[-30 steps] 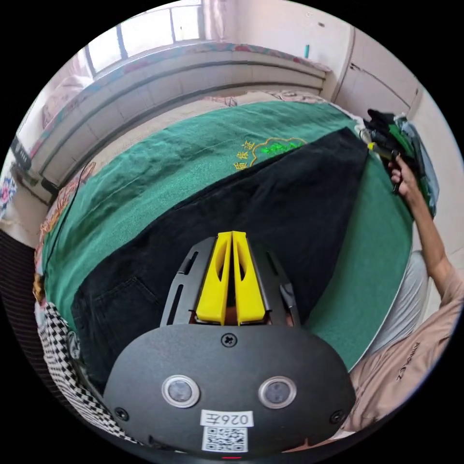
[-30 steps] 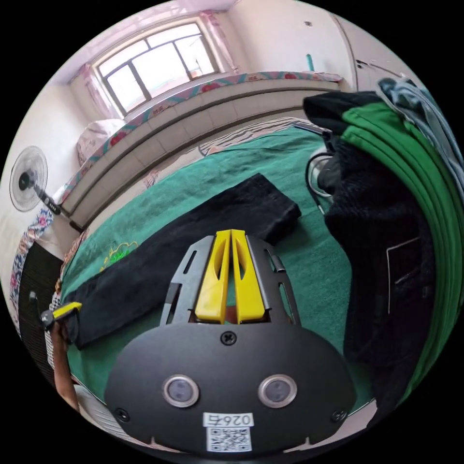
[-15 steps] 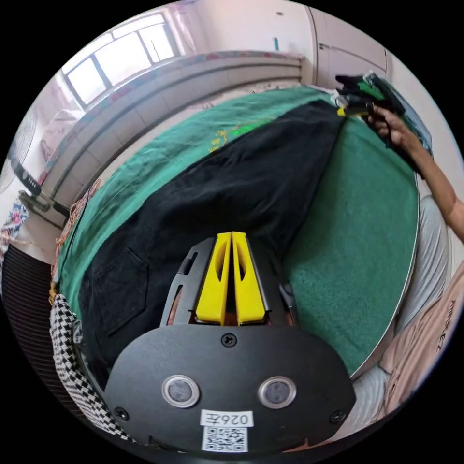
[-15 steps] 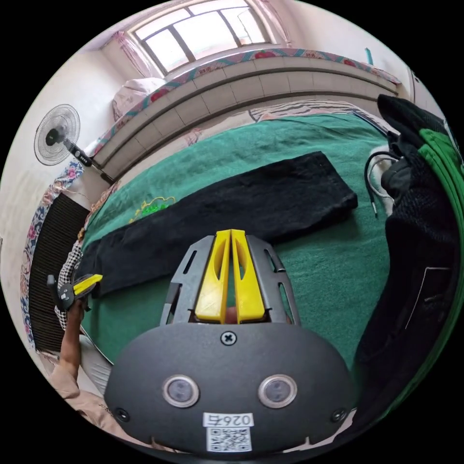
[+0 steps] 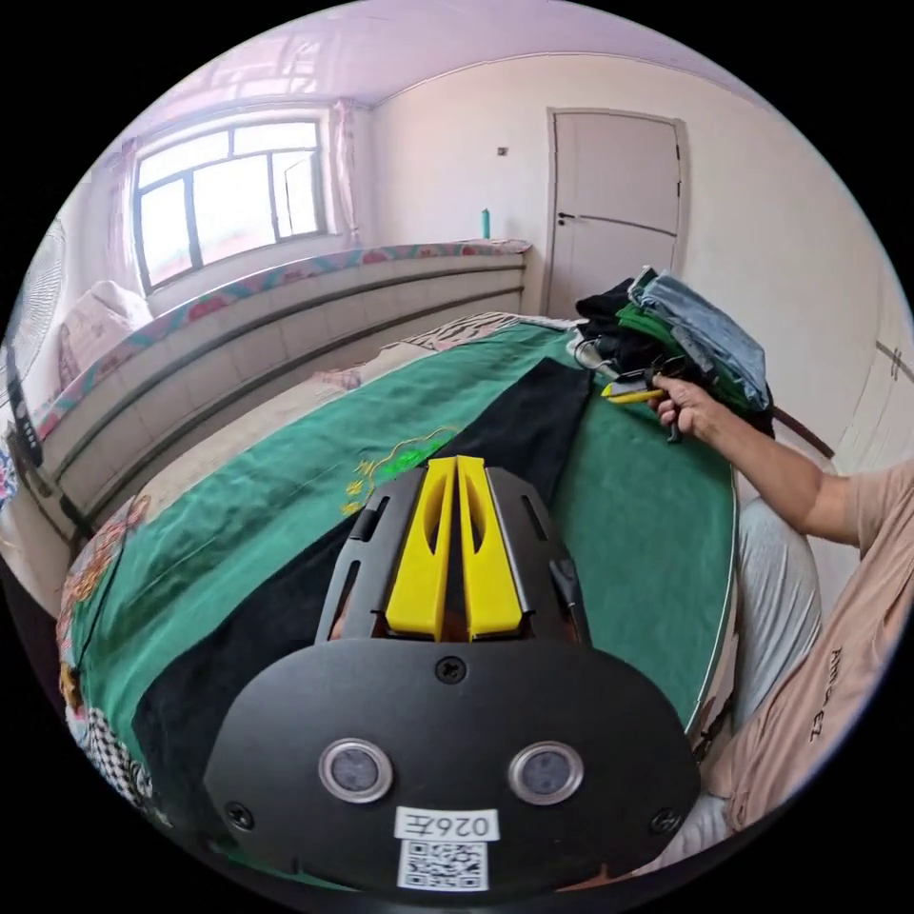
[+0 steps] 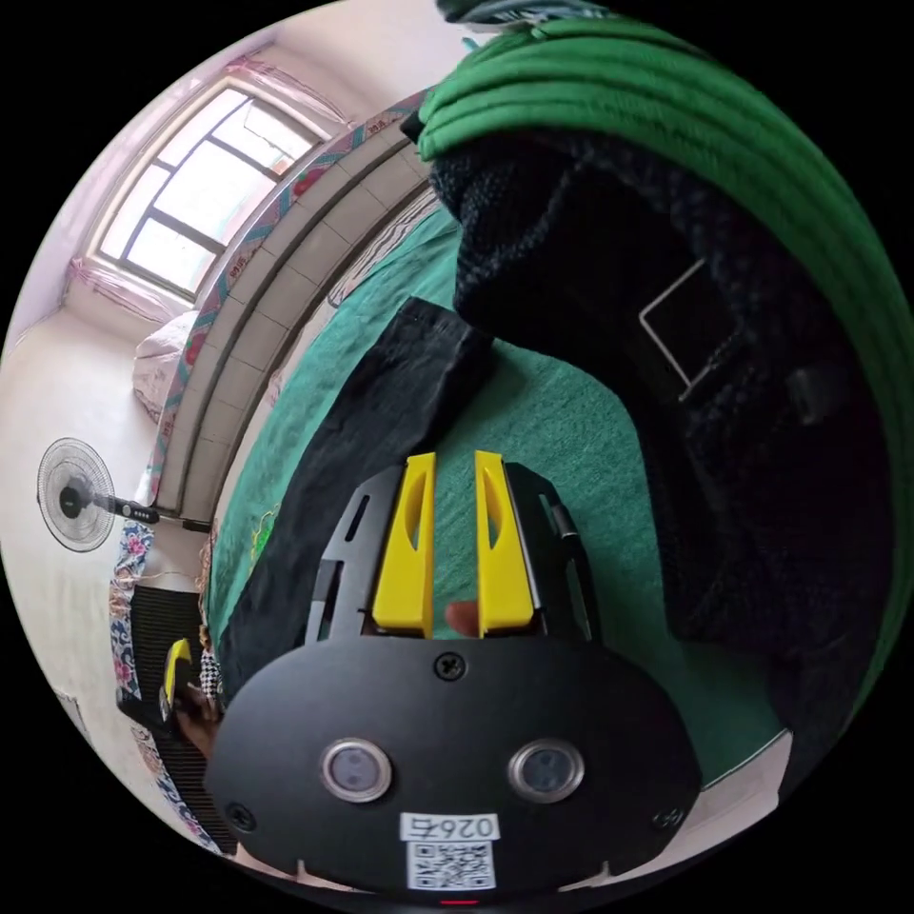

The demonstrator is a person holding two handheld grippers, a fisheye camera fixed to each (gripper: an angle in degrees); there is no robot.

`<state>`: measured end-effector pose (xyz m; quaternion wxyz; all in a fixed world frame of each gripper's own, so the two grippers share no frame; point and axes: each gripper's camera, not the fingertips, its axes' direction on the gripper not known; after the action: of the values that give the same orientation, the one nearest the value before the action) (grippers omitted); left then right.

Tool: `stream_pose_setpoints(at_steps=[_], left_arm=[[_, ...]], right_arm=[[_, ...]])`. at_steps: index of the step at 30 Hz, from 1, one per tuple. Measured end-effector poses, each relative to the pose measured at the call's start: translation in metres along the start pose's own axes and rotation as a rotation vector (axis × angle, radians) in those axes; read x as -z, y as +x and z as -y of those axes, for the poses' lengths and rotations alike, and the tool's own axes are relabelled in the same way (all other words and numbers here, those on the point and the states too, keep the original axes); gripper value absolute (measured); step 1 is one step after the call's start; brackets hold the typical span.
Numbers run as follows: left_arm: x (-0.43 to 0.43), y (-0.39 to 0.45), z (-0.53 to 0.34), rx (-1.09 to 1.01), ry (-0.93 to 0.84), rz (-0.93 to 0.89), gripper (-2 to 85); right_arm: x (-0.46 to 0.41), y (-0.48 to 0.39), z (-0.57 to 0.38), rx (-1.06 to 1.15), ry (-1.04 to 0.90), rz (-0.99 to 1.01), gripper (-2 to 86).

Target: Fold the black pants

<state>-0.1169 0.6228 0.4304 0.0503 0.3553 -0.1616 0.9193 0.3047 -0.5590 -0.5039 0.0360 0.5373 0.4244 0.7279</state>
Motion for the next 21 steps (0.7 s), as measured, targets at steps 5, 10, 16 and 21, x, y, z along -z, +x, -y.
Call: stream_pose_setpoints(at_steps=[5,10,16,21], left_arm=[[-0.129,0.008,0.093,0.043,-0.039,-0.218,0.9],[-0.248,0.029,0.158,-0.022,-0.149,-0.183,13.8],[-0.372,0.041,0.187,-0.041,-0.410,-0.327,14.9],[-0.390,0.057,0.190,-0.189,-0.440,-0.265,9.1]], right_arm=[[-0.008,0.010,0.015,-0.055,0.030,0.110,6.5],[-0.016,0.018,0.028,-0.057,0.064,0.184,8.7],[-0.031,0.024,0.039,-0.016,0.106,0.220,9.1],[-0.047,0.047,0.046,-0.052,0.121,0.280,2.5]])
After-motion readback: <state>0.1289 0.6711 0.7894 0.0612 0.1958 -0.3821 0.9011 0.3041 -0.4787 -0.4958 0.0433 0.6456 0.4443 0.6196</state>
